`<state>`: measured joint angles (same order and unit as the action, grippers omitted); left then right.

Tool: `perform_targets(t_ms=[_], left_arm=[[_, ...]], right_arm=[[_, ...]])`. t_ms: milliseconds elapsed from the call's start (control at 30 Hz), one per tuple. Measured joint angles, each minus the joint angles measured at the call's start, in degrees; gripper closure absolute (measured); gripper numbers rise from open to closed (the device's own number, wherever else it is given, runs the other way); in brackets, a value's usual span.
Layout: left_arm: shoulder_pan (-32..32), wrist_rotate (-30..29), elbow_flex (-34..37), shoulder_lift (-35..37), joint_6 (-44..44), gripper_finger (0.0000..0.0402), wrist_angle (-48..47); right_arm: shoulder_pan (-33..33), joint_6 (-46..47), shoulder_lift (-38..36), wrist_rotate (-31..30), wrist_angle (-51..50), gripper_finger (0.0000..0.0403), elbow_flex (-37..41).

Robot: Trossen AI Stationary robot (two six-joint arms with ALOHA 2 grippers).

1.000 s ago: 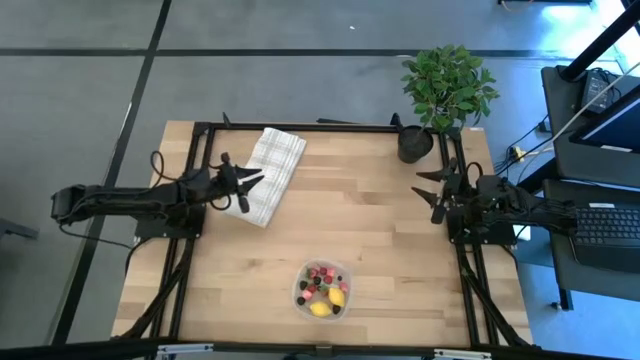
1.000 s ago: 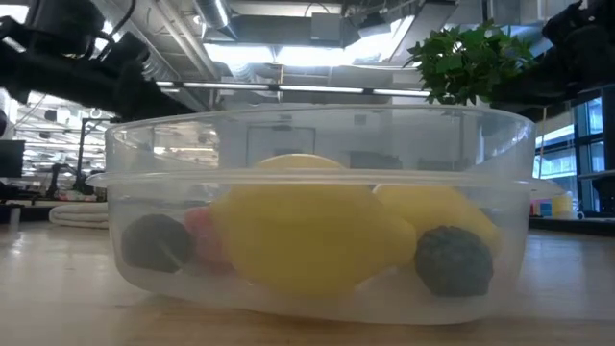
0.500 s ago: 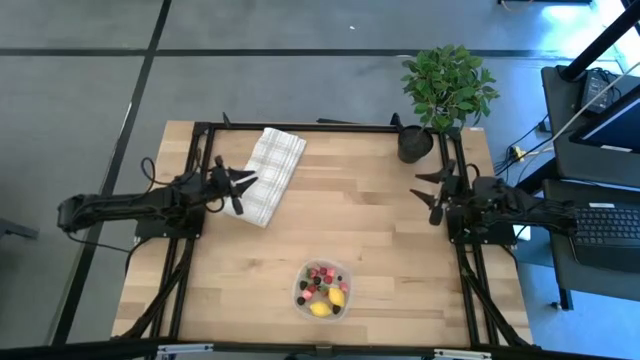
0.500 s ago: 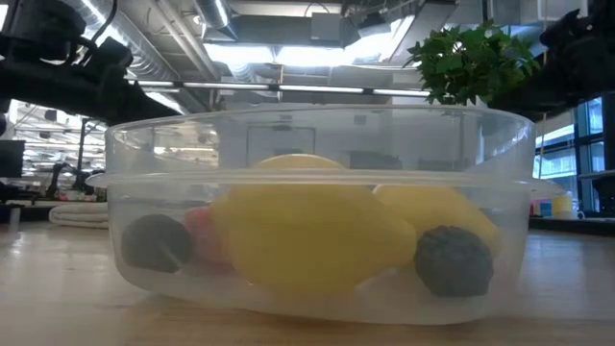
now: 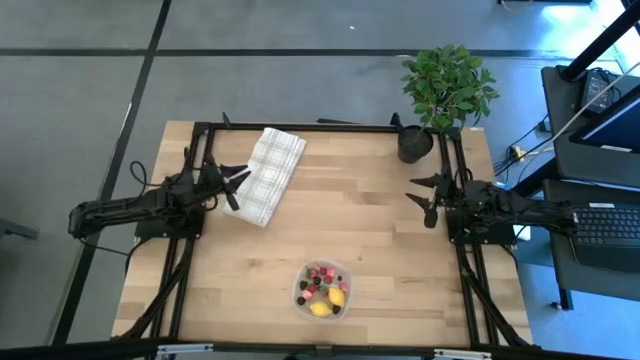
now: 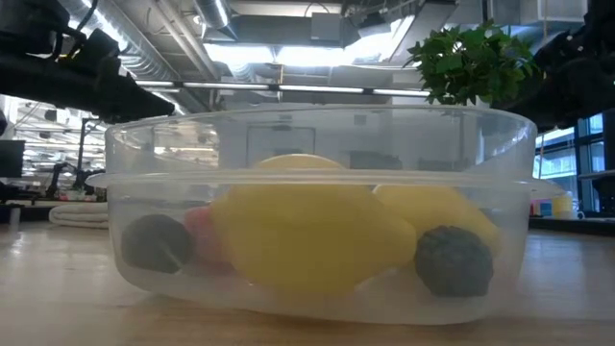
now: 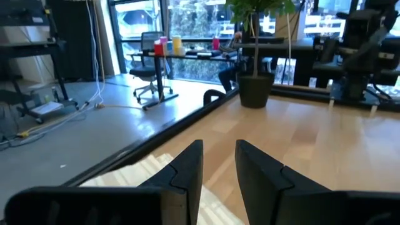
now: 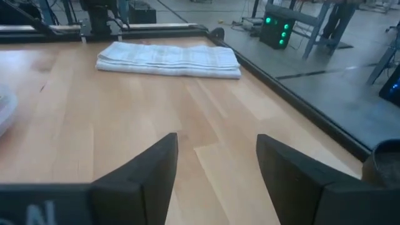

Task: Pick and placing Produce into tupperware
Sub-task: Return to Home Position

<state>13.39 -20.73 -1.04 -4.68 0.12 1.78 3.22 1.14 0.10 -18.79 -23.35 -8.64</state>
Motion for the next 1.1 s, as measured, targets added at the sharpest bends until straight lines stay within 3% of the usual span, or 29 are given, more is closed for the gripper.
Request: perform_targets(t_ms=[400,833,967,1100], left_arm=[[0.5,-2.3,0.0,0.7,1.8,0.0315,0.0],[1.4,-2.4,0.0,0.7,5.0,0.0315,0.1],[1.4,-2.4,0.0,0.7,5.0,0.0315,0.2],[1.3,-2.4,0.0,0.7,5.0,0.0315,0.2]], right_arm=[[0.0,1.4,0.0,4.8,9.1,0.0184,3.4],[0.0,1.6,0.0,5.7,10.3,0.0184,3.5],[0.0,-3.7,0.0,11.7,16.2,0.0184,3.5],[0.0,-5.9,0.0,12.7,17.6,0.0184,3.5]])
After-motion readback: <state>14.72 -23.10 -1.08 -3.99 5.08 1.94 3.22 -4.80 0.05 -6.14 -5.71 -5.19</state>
